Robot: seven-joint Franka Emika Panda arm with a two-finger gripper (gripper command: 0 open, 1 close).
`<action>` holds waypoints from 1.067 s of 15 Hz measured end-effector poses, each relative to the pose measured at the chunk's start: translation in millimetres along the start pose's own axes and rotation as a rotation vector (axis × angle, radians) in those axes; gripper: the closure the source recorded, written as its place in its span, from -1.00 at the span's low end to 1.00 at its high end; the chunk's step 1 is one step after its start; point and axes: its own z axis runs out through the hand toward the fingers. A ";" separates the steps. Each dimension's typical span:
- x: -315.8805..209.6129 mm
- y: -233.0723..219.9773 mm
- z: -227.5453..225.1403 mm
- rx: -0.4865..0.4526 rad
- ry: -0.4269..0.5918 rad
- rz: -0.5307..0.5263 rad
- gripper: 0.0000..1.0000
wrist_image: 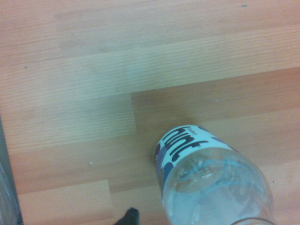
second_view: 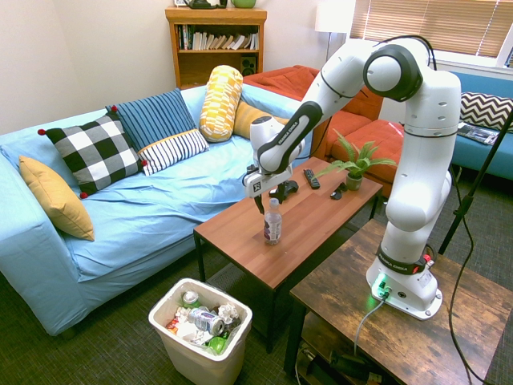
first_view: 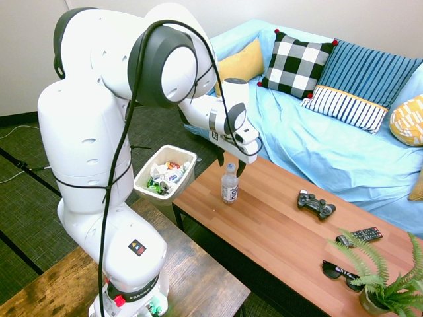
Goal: Throw the bottle in the trash bin
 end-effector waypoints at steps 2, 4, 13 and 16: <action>0.6 2.3 2.2 -0.005 -0.002 0.003 1.00; 2.2 5.2 4.1 -0.009 -0.004 0.009 1.00; 2.3 7.9 -3.5 0.002 0.004 0.012 1.00; -15.2 -0.4 -35.8 0.048 0.038 -0.014 1.00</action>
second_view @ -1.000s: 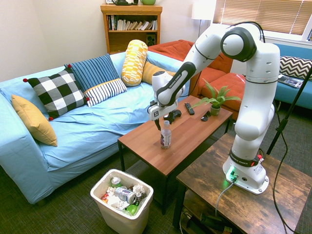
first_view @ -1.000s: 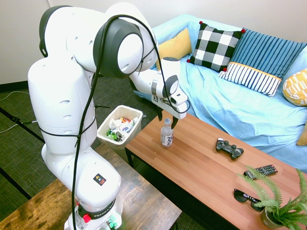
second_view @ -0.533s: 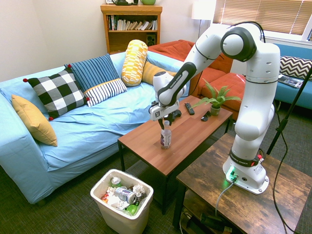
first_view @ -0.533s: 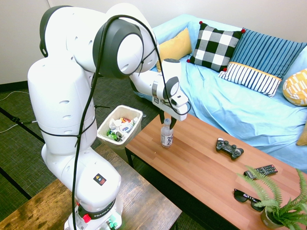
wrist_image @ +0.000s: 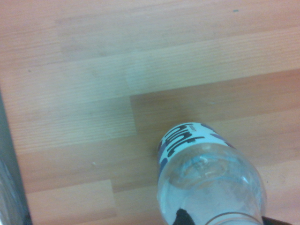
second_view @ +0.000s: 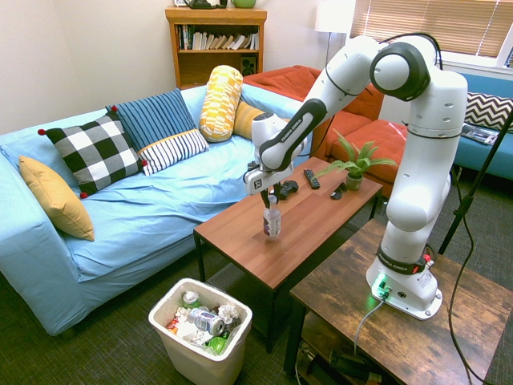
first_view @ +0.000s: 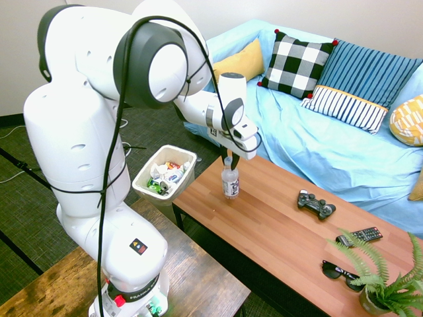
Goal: Throw the bottle in the trash bin
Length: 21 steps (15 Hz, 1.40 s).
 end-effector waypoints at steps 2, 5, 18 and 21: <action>-41.2 -18.4 -47.1 0.052 0.048 -0.037 1.00; -140.0 -57.8 -106.7 0.107 0.131 -0.105 1.00; -361.1 -229.6 51.3 0.001 0.273 -0.324 -1.00; -351.2 -242.7 54.6 -0.007 0.282 -0.319 -1.00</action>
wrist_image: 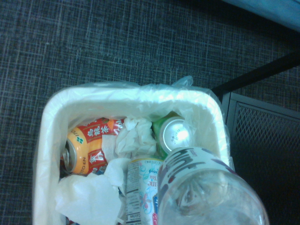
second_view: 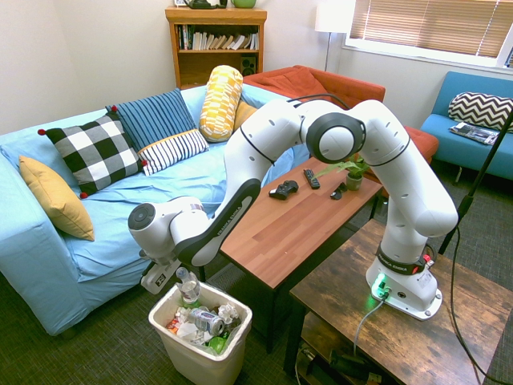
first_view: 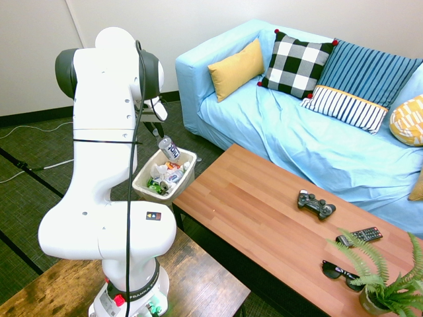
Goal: Throw the bottle in the trash bin
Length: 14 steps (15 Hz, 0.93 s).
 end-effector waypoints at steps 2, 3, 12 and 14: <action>2.2 -2.8 -2.4 0.002 0.001 0.002 -1.00; 2.6 -3.6 -3.5 0.004 -0.001 0.003 -1.00; 13.8 -4.8 -3.9 0.002 -0.013 0.008 -1.00; 16.1 -5.1 -5.0 0.003 -0.016 0.011 -1.00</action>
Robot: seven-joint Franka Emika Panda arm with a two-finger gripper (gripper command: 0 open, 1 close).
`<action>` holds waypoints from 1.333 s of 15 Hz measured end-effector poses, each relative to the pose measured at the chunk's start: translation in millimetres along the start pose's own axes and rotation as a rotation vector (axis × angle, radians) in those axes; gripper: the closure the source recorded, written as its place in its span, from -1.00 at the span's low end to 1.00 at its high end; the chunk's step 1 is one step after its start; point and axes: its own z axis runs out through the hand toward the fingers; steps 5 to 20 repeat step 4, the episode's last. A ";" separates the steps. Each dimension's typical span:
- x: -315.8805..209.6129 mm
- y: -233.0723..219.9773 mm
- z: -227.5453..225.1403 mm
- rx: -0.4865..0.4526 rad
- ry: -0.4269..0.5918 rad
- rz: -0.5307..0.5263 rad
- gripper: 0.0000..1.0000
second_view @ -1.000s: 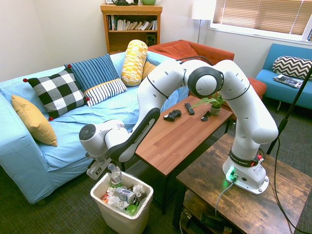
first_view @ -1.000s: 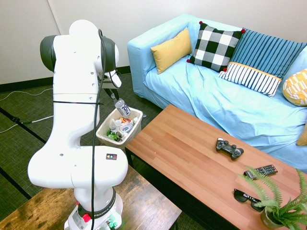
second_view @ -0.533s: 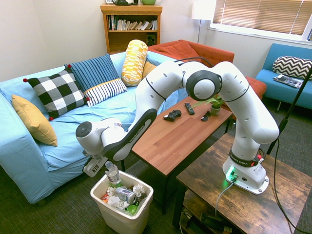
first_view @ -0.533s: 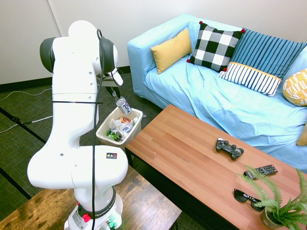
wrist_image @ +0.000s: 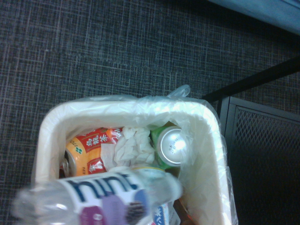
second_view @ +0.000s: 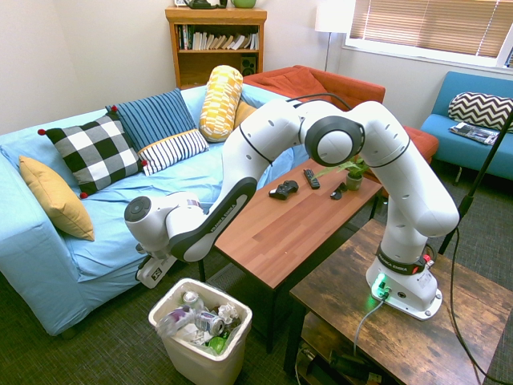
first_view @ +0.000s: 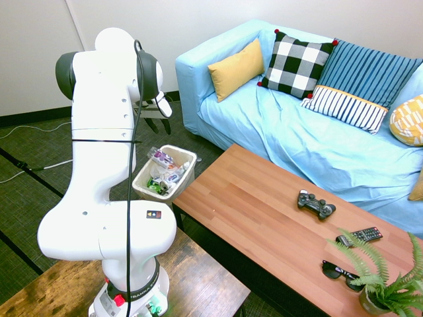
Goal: Throw the bottle in the trash bin
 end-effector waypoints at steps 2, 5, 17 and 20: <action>3.0 -0.8 -2.6 0.000 0.001 0.002 -1.00; 5.6 -2.2 -6.4 0.000 0.000 -0.001 -1.00; 5.6 -2.2 -6.4 0.000 0.000 -0.001 -1.00; 5.6 -2.2 -6.4 0.000 0.000 -0.001 -1.00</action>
